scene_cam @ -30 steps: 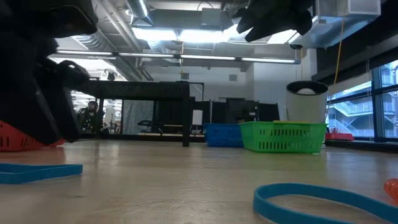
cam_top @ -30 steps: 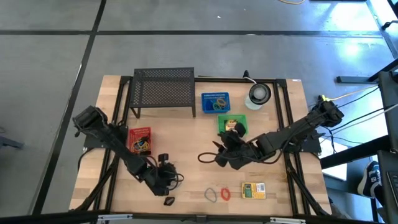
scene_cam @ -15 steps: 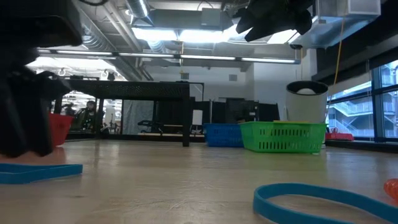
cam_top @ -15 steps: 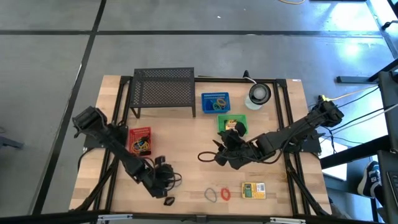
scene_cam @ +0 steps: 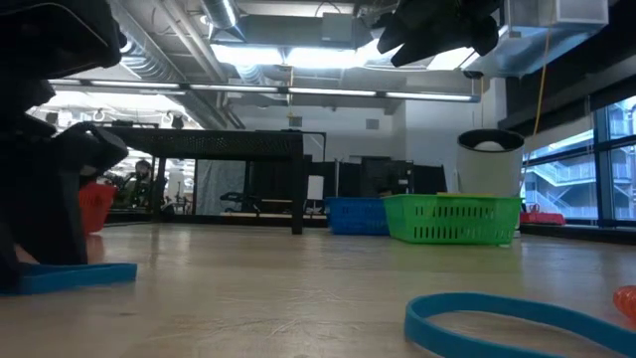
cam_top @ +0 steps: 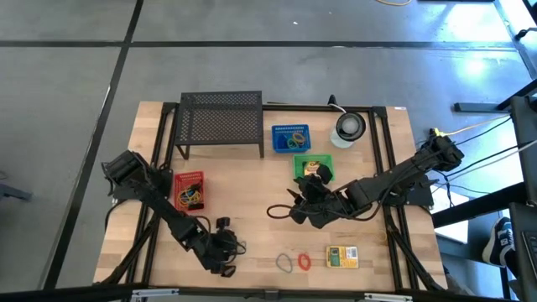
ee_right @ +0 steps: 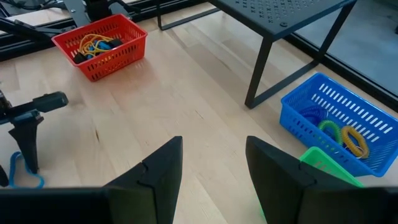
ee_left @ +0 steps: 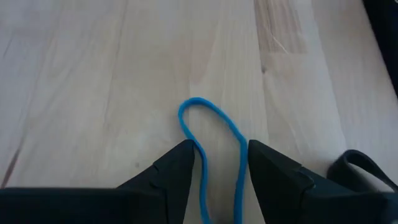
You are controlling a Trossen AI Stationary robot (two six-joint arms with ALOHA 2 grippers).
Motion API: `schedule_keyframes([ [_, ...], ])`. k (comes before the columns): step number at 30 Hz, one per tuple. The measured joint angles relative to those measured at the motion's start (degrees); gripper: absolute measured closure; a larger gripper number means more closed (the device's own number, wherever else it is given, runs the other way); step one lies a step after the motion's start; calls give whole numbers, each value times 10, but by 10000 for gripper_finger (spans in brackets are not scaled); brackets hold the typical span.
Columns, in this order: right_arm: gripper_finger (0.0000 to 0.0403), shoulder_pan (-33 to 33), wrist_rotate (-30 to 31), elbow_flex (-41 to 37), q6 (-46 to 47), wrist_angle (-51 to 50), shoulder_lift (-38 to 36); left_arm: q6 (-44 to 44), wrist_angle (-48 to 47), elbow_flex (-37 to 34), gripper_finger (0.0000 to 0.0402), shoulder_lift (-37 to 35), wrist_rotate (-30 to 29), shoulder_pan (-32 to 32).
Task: Pick & Place Office Desk Supplies
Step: Put the blue rubber band into the orange basket
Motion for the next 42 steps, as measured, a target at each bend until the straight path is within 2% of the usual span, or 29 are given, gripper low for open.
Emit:
schedule_keyframes([
  [5, 225, 0, 0, 0, 0, 0, 0, 3, -5, 0, 273, 1, 0, 4],
  [10, 225, -1, 0, 0, 0, 0, 0, 3, -16, 0, 315, 0, 3, 7],
  [18, 225, -1, 0, 0, 0, 0, 0, 2, -26, 0, 393, 0, 57, 25],
  [23, 225, -1, 0, 0, 0, 0, 0, 23, -27, -1, 398, -13, 64, 26],
  [28, 225, -1, 0, 0, 0, 1, 0, 72, -44, -6, 399, -56, 61, 26],
  [35, 225, -1, 0, 0, 0, 1, 0, 127, -27, -4, 399, -119, 16, 25],
  [42, 225, -1, 0, 0, 0, 1, 0, 223, 59, -3, 399, -163, -33, 25],
])
